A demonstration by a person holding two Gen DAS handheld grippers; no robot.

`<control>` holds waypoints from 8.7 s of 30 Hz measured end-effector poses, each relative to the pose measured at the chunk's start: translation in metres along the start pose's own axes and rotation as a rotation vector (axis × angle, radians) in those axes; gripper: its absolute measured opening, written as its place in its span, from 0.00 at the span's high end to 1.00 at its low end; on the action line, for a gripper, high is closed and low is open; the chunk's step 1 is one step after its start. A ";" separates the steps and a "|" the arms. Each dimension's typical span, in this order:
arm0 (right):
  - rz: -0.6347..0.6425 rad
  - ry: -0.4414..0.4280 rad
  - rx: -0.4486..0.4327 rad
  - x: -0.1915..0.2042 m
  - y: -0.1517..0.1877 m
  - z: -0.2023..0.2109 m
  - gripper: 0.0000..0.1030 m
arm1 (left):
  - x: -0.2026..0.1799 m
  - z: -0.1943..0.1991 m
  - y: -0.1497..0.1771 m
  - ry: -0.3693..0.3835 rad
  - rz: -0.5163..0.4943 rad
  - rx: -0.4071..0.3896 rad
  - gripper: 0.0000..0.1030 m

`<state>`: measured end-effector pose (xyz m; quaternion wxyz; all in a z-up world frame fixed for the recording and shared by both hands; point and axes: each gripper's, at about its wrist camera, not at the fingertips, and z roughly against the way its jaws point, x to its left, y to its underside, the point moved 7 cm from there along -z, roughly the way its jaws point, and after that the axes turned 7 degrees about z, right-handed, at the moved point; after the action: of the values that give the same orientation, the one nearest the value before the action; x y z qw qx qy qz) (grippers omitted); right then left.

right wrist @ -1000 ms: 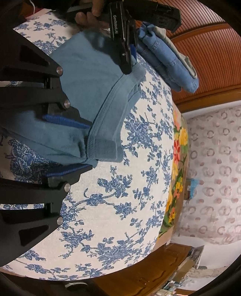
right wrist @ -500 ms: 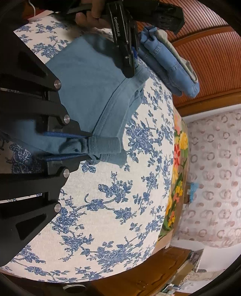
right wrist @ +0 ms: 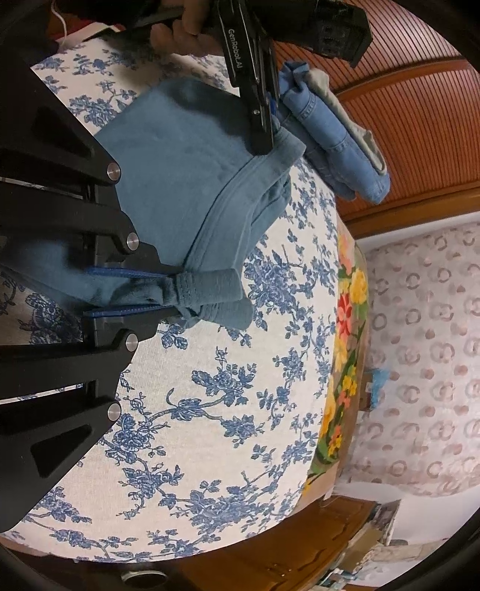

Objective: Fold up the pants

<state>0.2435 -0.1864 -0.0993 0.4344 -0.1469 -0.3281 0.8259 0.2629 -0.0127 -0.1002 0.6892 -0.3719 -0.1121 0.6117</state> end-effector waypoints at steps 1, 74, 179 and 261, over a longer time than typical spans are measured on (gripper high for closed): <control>0.002 -0.001 -0.004 0.000 -0.001 0.002 0.91 | -0.001 0.002 -0.001 0.002 -0.002 -0.006 0.85; 0.401 -0.088 -0.441 0.114 -0.323 0.001 0.92 | 0.128 0.173 -0.150 -0.287 0.086 -0.461 0.86; 0.187 -0.082 -0.283 0.126 -0.168 0.031 0.50 | 0.079 0.164 0.005 -0.386 0.129 -0.246 0.41; -0.030 0.312 -0.487 0.057 -0.048 0.220 0.30 | -0.077 0.218 0.012 -0.278 -0.023 -0.455 0.40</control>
<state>0.1245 -0.2114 0.0982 0.4437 -0.3672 -0.4483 0.6836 0.1035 -0.0022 0.0672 0.5728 -0.4285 -0.3444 0.6080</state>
